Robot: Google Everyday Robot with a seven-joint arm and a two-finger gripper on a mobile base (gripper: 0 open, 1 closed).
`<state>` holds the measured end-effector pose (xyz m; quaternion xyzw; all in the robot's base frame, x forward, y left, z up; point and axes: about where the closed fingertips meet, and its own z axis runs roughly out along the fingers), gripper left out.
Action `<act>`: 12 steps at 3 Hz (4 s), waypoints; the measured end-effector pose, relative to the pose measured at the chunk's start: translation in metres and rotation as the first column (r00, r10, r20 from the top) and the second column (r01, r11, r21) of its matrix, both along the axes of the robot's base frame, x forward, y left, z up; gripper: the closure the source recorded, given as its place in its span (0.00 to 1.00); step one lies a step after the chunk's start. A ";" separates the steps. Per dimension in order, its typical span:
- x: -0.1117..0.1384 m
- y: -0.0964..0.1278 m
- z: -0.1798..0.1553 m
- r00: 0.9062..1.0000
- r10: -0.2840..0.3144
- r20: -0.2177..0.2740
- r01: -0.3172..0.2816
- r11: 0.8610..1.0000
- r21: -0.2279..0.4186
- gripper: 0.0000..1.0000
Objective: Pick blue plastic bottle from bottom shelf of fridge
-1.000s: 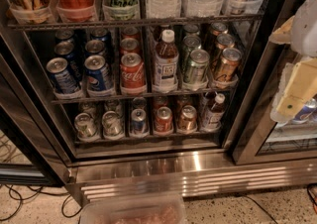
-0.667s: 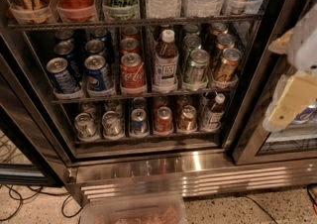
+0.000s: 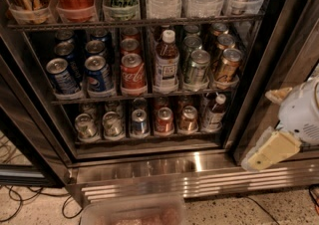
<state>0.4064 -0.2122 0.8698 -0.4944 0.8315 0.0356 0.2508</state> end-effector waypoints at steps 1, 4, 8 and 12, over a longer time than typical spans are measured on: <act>-0.003 -0.006 -0.053 0.997 -0.071 0.022 0.067 0.985 0.162 0.00; 0.010 0.003 -0.057 0.986 -0.128 0.109 0.105 0.975 0.195 0.00; 0.019 0.042 -0.130 0.889 -0.345 0.299 0.267 0.924 0.273 0.00; 0.070 0.040 -0.156 0.832 -0.342 0.436 0.234 0.930 0.283 0.00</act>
Offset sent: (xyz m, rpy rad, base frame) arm -0.0038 -0.0053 -0.0481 0.1404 -0.0198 -0.0613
